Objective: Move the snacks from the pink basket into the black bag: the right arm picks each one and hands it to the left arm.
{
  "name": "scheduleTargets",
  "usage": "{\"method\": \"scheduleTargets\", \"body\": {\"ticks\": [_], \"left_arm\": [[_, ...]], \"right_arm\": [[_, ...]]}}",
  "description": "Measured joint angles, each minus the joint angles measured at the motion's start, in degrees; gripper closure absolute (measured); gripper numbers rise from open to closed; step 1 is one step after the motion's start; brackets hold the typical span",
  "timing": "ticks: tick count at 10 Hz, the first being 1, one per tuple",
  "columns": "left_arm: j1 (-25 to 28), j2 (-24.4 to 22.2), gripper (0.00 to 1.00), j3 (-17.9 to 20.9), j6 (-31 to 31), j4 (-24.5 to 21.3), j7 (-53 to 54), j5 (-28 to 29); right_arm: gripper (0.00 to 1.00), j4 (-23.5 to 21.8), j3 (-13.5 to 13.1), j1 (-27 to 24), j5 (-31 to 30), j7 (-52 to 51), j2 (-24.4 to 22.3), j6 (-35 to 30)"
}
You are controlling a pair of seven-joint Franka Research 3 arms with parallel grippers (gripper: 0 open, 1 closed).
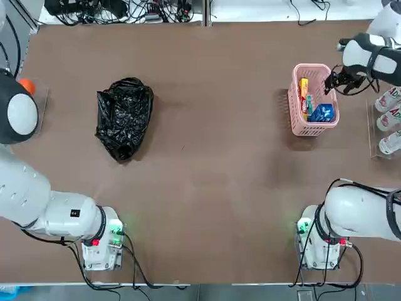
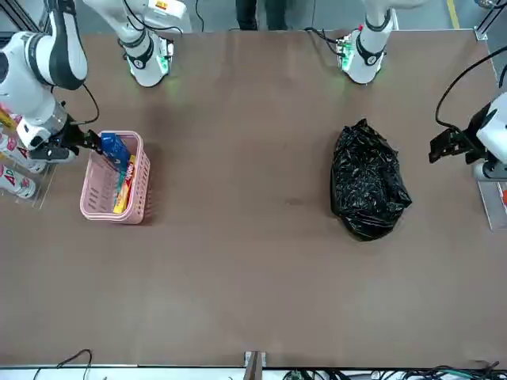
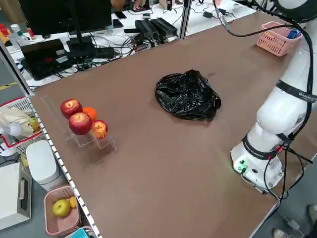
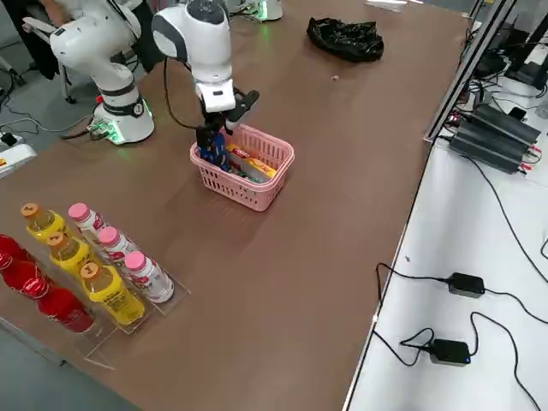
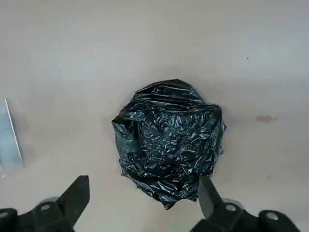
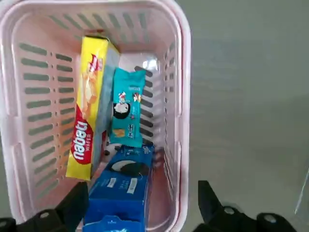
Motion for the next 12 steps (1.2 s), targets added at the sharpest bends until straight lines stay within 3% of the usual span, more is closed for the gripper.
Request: {"method": "scheduleTargets", "body": {"ticks": [4,12], "left_arm": [[0.02,0.02,0.00,0.00,0.06,0.00,0.00,0.07],[0.25,0.02,0.00,0.01,0.42,0.00,0.00,0.08]], "right_arm": [[0.00,-5.24,0.00,-0.42,3.80,0.00,0.00,3.71],[0.00,-5.37,0.17,-0.43,4.63,0.01,-1.37,0.70]]}}
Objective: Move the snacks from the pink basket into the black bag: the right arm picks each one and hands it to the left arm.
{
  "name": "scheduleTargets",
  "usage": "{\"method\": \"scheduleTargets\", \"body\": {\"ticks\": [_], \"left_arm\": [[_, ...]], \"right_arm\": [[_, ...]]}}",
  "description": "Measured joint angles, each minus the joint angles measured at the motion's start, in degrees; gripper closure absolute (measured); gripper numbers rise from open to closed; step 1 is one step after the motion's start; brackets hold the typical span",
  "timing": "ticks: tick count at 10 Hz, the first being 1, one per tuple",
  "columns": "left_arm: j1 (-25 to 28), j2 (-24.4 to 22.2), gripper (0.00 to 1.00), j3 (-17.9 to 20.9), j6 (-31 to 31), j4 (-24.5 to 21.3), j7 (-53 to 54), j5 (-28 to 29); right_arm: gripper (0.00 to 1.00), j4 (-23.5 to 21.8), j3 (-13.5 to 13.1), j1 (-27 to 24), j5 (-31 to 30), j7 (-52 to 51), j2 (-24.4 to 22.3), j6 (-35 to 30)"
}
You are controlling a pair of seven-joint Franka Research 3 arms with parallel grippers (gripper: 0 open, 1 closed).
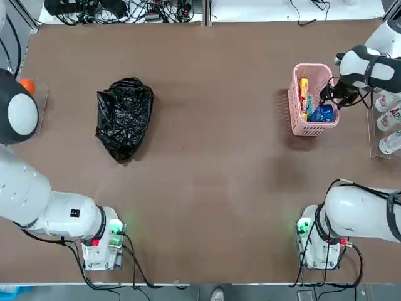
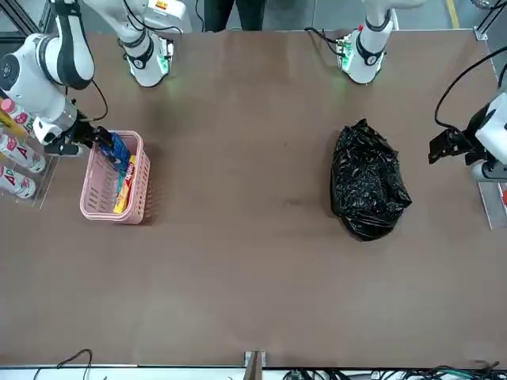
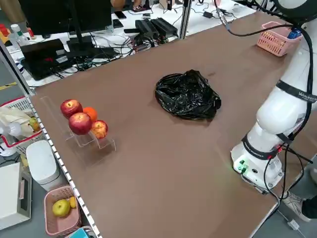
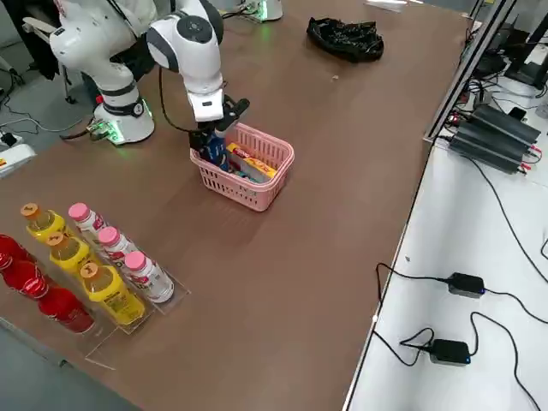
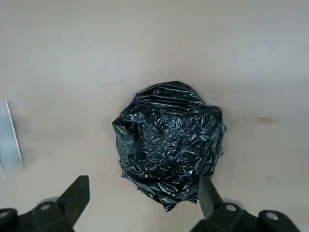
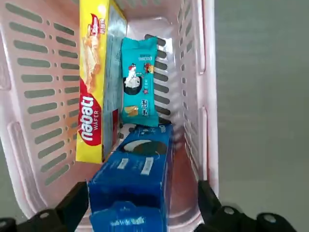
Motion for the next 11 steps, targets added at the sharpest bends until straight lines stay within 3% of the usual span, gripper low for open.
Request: {"method": "scheduleTargets", "body": {"ticks": [11], "left_arm": [[0.34,0.00,0.00,0.10,0.01,0.00,0.00,0.00]], "right_arm": [[0.00,-0.33,0.62,2.06,0.89,-0.01,-0.09,0.33]]}}
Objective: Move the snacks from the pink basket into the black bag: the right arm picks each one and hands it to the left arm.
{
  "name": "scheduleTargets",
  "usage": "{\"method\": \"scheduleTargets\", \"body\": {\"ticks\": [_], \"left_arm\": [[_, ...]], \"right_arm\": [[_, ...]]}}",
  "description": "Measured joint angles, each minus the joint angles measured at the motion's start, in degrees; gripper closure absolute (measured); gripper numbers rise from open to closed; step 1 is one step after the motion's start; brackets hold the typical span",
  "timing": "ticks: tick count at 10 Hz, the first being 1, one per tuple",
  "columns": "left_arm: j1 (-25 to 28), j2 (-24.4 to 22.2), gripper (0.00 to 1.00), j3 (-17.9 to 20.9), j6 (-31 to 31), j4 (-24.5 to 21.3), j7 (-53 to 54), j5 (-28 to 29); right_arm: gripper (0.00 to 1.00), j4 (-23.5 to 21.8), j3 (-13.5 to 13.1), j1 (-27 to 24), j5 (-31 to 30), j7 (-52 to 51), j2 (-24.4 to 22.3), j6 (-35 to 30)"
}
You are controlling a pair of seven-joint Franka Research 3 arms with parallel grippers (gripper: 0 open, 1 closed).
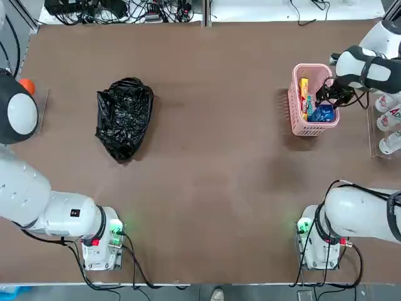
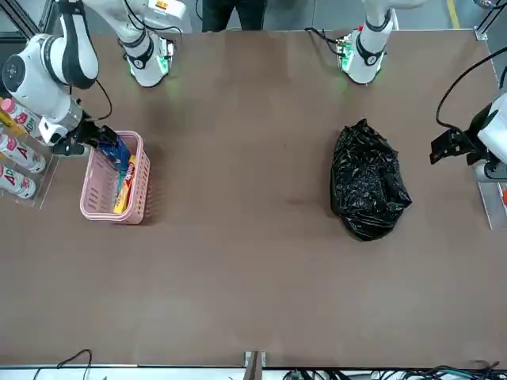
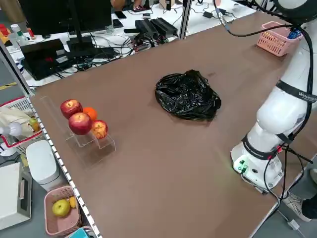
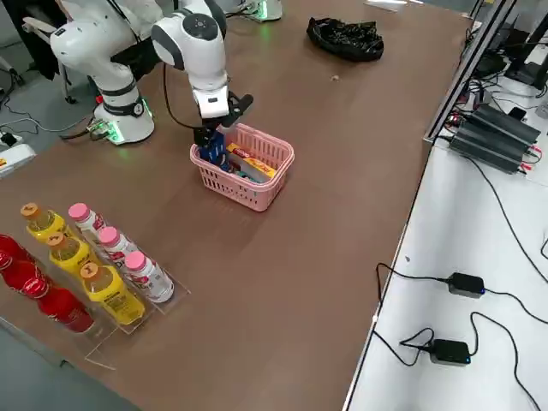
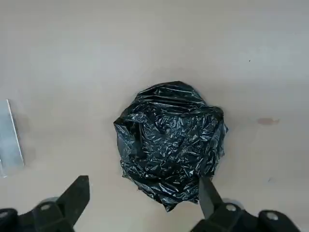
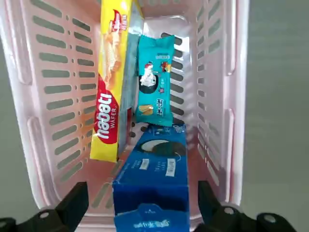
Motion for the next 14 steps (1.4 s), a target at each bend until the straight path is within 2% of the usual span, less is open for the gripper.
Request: {"method": "scheduleTargets", "body": {"ticks": [14], "left_arm": [[0.06,0.00,0.00,0.03,0.00,0.00,0.00,0.00]], "right_arm": [[0.00,-0.97,-0.02,0.63,-2.55,-3.18,0.05,2.52]]}}
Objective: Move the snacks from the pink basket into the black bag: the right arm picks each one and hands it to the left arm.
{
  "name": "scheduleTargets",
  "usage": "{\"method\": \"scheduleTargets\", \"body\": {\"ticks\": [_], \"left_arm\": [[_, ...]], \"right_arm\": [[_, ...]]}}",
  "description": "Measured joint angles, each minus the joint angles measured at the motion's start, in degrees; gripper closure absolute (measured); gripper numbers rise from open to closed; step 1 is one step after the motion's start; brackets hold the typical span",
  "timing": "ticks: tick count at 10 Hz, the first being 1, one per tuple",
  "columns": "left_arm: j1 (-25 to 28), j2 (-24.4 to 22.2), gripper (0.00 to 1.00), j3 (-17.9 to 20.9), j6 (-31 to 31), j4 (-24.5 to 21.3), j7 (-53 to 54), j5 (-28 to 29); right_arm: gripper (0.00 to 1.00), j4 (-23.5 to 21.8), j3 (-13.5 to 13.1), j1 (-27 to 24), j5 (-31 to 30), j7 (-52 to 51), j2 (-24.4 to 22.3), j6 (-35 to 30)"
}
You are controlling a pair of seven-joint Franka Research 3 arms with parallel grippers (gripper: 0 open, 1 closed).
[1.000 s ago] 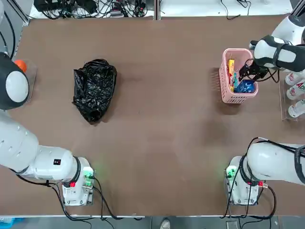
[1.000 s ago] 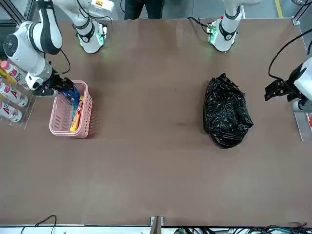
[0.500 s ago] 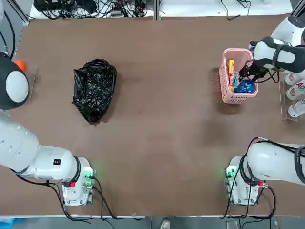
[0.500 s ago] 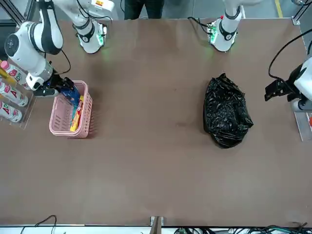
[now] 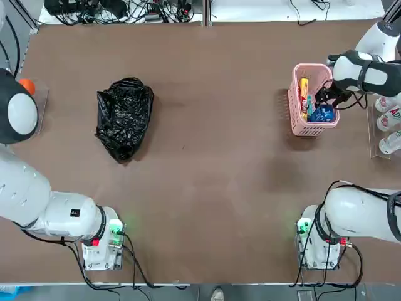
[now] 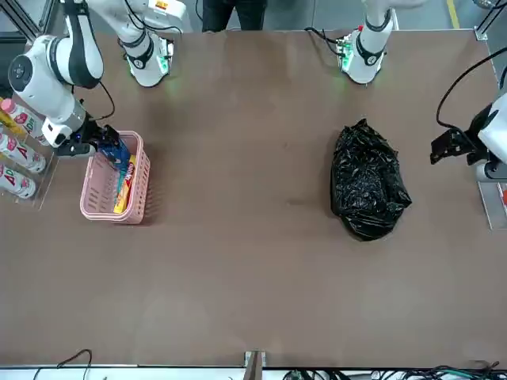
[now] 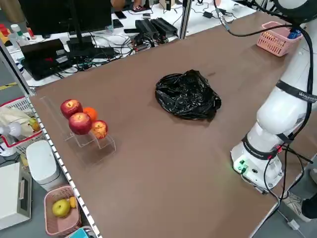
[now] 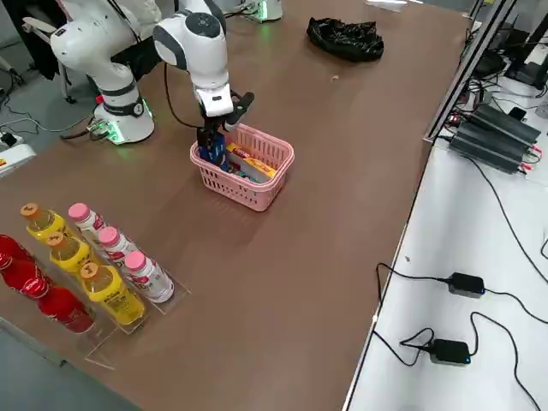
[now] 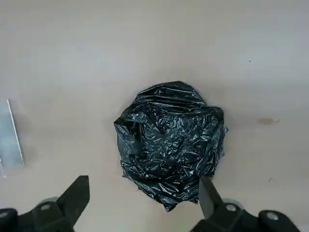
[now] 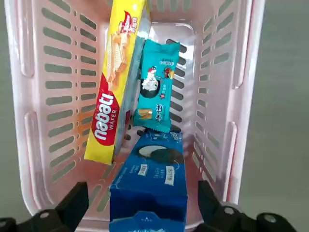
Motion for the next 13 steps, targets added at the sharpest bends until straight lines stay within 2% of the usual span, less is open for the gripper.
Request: {"method": "scheduleTargets", "body": {"ticks": [6,11,13], "left_arm": [[0.02,0.00,0.00,0.00,0.00,0.00,0.00,0.00],[0.02,0.00,0.00,0.00,0.00,0.01,0.00,0.00],[-0.02,0.00,0.00,-0.05,0.01,0.03,0.00,0.00]], "right_arm": [[0.00,-2.00,-0.03,-0.01,-1.73,-0.01,1.66,3.49],[0.00,-2.13,-0.04,-0.01,-2.78,-0.03,1.96,3.86],[0.04,-2.18,-0.04,-0.01,-2.87,-0.05,2.13,3.92]]}}
